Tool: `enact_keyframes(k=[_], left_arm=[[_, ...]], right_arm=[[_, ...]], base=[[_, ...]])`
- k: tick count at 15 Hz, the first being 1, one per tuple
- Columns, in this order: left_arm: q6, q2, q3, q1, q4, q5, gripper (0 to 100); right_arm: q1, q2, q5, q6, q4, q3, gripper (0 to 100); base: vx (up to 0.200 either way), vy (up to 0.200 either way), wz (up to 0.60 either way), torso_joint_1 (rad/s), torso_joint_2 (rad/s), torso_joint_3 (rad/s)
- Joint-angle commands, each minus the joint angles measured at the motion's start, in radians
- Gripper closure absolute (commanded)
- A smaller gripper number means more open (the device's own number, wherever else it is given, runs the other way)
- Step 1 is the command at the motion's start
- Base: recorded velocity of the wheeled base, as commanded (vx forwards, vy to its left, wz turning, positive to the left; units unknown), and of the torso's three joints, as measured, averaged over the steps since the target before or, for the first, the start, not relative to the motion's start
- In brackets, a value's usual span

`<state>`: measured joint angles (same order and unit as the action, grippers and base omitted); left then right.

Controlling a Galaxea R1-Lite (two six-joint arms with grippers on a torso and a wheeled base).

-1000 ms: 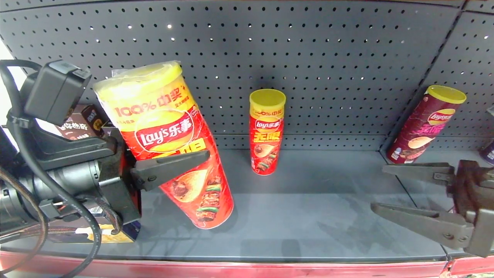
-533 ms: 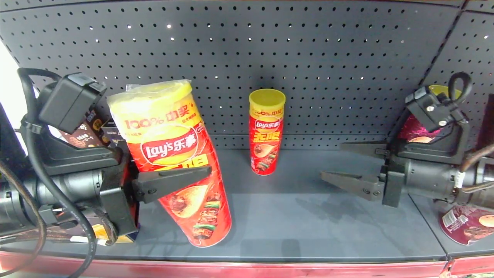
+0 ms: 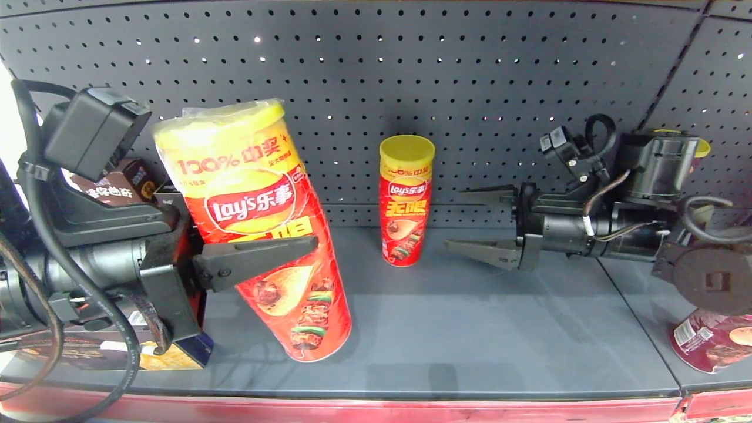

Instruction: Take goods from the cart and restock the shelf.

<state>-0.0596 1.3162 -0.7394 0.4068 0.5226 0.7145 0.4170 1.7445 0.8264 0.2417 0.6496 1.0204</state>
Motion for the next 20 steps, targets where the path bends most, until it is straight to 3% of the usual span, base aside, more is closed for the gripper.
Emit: enact_keyframes(k=[1, 10, 20], left_arm=[[0.000, 0.002, 0.011, 0.000, 0.007, 0.011, 100], [0.000, 0.012, 0.017, -0.031, 0.014, 0.036, 100], [0.000, 0.026, 0.017, -0.033, 0.014, 0.034, 100]], right_arm=[[-0.006, 0.135, 0.053, 0.001, 0.065, 0.053, 0], [-0.006, 0.317, 0.043, -0.004, 0.068, 0.264, 0], [0.039, 0.296, 0.005, -0.001, 0.074, 0.198, 0]], base=[[0.000, 0.000, 0.00, 0.000, 0.00, 0.000], [0.000, 0.000, 0.00, 0.000, 0.00, 0.000], [0.000, 0.000, 0.00, 0.000, 0.00, 0.000]])
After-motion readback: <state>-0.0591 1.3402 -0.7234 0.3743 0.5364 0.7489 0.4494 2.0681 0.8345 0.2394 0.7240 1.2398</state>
